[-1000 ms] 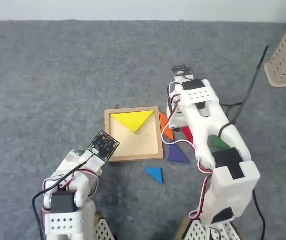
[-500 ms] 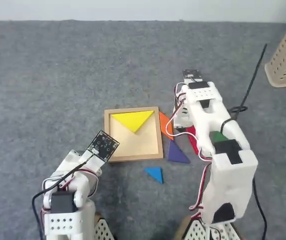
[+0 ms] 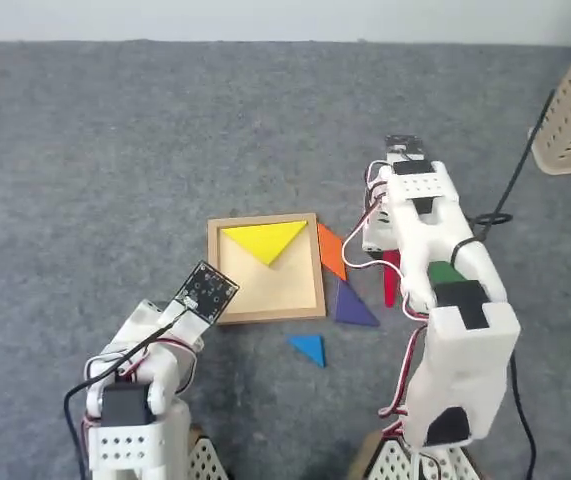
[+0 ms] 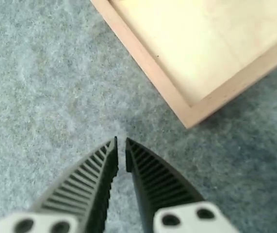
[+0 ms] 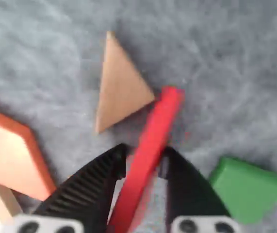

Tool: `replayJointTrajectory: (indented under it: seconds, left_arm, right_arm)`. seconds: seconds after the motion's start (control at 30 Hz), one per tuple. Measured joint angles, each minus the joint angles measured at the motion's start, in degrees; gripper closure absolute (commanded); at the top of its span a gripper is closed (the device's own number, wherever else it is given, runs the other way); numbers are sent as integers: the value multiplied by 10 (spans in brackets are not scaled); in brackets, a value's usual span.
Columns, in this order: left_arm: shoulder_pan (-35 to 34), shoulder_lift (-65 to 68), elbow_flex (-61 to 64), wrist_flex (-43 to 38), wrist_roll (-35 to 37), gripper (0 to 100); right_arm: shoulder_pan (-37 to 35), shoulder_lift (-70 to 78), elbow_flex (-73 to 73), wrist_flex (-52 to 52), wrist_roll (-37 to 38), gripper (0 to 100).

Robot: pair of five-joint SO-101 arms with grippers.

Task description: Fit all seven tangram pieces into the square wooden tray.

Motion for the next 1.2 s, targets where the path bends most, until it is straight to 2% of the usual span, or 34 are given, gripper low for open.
replayJointTrajectory:
  seconds: [0.17, 0.4, 0.57, 0.77, 0.87, 1.2]
  left_arm:
    - [0, 0, 0, 0, 0, 975]
    - [0, 0, 0, 0, 0, 975]
    - [0, 0, 0, 0, 0, 975]
    - [-1, 0, 0, 0, 0, 975]
    - [-2, 0, 0, 0, 0, 975]
    - [0, 0, 0, 0, 0, 976]
  right_arm:
    - [-6, -23, 1, 7, 0, 992]
    - [-10, -139, 1, 54, 11, 992]
    - [-66, -181, 1, 55, 30, 992]
    - [-210, -177, 1, 35, 31, 992]
    - [-251, -130, 0, 12, 25, 992]
    - [-230, -12, -38, -6, 0, 992]
